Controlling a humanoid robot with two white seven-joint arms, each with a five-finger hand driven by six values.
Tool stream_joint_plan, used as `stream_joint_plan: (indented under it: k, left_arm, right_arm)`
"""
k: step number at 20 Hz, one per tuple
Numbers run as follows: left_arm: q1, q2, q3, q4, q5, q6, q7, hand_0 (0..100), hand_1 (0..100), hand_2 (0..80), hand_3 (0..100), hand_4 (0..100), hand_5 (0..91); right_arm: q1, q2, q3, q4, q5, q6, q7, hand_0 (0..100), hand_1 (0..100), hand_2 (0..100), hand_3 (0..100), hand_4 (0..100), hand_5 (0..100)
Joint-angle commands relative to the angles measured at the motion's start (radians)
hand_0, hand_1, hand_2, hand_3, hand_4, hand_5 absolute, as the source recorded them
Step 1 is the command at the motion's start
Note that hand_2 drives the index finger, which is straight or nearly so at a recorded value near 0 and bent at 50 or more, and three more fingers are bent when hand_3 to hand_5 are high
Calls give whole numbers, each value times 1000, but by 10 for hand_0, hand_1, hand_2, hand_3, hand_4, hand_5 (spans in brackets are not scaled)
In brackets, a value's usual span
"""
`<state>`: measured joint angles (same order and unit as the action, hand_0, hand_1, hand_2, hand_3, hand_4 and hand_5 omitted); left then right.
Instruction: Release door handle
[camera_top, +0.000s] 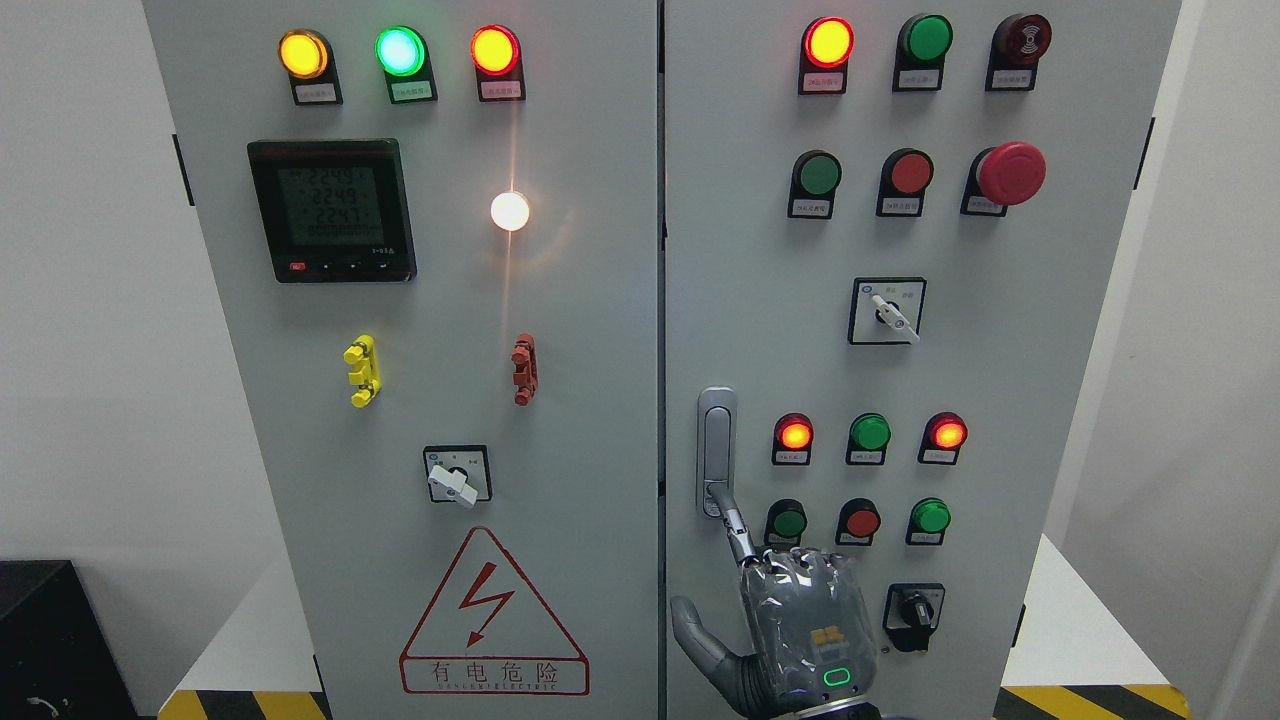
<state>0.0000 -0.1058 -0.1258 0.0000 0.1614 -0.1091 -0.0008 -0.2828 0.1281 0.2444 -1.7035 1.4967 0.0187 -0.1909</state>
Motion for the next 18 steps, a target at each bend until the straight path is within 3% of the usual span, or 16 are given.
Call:
stream_joint_plan:
  k: [1, 18]
  left_arm:
    - [-26, 0, 0, 29, 0, 0, 1, 120, 556, 0, 0, 0, 0]
    - [-26, 0, 0, 29, 0, 0, 1, 120, 556, 0, 0, 0, 0]
  right_arm:
    - [-2, 2, -4, 12, 0, 1, 1, 336, 236, 29, 1000, 1000, 1000]
    - [-2, 4, -4, 30, 0, 1, 2, 335, 238, 32, 1000, 1000, 1000]
